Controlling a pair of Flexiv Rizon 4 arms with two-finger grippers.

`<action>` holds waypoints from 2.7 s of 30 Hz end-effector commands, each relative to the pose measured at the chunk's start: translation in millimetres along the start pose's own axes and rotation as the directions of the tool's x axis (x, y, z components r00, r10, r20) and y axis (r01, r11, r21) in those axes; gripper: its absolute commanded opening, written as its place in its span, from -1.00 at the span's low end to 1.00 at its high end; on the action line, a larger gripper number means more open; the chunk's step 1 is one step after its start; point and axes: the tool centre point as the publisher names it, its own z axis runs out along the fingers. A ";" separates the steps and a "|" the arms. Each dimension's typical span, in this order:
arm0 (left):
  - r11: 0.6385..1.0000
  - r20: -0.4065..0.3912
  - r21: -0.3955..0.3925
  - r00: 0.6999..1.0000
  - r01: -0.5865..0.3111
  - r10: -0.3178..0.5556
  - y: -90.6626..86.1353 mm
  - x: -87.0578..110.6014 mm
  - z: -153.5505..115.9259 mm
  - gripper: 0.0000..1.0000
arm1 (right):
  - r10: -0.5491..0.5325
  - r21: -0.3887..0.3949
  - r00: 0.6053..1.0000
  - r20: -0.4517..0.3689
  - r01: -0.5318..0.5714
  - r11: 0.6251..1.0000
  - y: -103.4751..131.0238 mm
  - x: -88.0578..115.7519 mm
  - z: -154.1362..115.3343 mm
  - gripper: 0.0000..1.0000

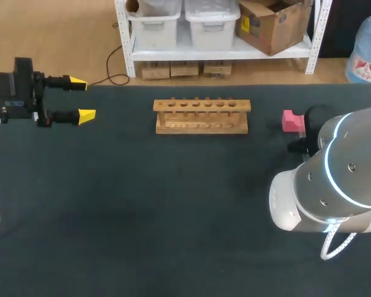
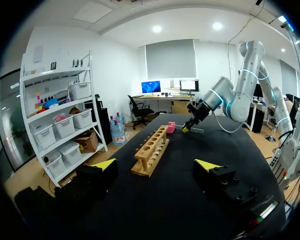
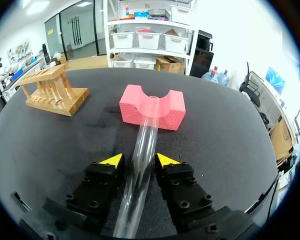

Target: Grasp the test tube, adjust it, and insert it.

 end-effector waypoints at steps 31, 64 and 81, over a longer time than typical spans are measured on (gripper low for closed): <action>1.000 0.006 -0.003 1.000 -0.004 0.004 -0.6 1.7 -0.2 1.00 | 0.026 0.020 0.999 -0.025 -0.026 0.999 -2.9 -3.2 -9.6 -1.00; 1.000 0.006 -0.003 1.000 -0.004 0.004 -0.6 1.7 -0.2 1.00 | 0.273 0.081 0.962 0.007 -0.272 0.959 44.9 -54.9 -65.5 -1.00; 1.000 0.006 -0.003 1.000 -0.004 0.004 -0.6 1.7 -0.2 1.00 | 0.240 0.060 0.970 0.034 -0.241 0.969 117.8 -79.3 -77.9 -1.00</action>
